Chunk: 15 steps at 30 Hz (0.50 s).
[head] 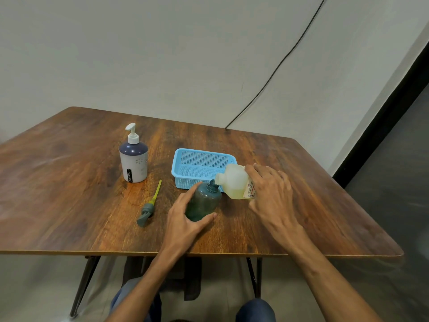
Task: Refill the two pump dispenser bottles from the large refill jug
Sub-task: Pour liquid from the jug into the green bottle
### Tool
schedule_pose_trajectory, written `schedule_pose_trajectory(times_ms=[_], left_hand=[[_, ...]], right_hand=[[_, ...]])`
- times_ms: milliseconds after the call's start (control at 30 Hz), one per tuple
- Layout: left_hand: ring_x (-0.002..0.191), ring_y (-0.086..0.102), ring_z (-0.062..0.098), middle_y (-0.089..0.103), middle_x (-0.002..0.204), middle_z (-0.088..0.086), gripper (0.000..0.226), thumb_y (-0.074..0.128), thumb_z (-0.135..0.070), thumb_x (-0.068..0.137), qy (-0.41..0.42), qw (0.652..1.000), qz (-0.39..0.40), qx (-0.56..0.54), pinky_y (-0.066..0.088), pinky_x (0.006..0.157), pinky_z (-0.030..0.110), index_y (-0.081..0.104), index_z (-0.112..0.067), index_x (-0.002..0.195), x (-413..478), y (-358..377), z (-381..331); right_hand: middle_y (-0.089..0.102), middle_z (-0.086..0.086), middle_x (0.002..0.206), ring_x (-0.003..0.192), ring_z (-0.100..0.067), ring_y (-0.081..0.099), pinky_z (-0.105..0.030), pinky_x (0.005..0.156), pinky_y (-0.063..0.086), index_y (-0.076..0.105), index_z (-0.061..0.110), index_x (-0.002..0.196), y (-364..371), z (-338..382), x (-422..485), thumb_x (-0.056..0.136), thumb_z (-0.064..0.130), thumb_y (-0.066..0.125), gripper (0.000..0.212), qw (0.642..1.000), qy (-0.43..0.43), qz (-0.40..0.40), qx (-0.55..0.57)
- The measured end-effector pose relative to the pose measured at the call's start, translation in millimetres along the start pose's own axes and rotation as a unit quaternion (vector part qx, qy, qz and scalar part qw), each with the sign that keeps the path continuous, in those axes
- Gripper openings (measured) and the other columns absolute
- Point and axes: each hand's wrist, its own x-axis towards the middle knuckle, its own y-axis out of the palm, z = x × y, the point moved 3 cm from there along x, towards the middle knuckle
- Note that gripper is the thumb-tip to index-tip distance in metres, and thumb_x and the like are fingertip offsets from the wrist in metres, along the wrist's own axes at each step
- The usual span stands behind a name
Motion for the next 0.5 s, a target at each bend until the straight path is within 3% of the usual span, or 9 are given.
schedule_pose_trajectory(times_ms=[500], left_hand=[[0.123, 0.046, -0.014, 0.055, 0.136, -0.016, 0.087, 0.09, -0.031, 0.074, 0.004, 1.0, 0.003, -0.004, 0.043, 0.097, 0.015, 0.046, -0.034, 0.15, 0.7, 0.8, 0.6]], right_hand=[[0.052, -0.009, 0.147, 0.132, -0.032, 0.049, -0.047, 0.109, 0.034, 0.049, 0.021, 0.141, 0.4, -1.0, 1.5, 0.069, 0.015, 0.08, 0.079, 1.0, -0.005, -0.006, -0.015]])
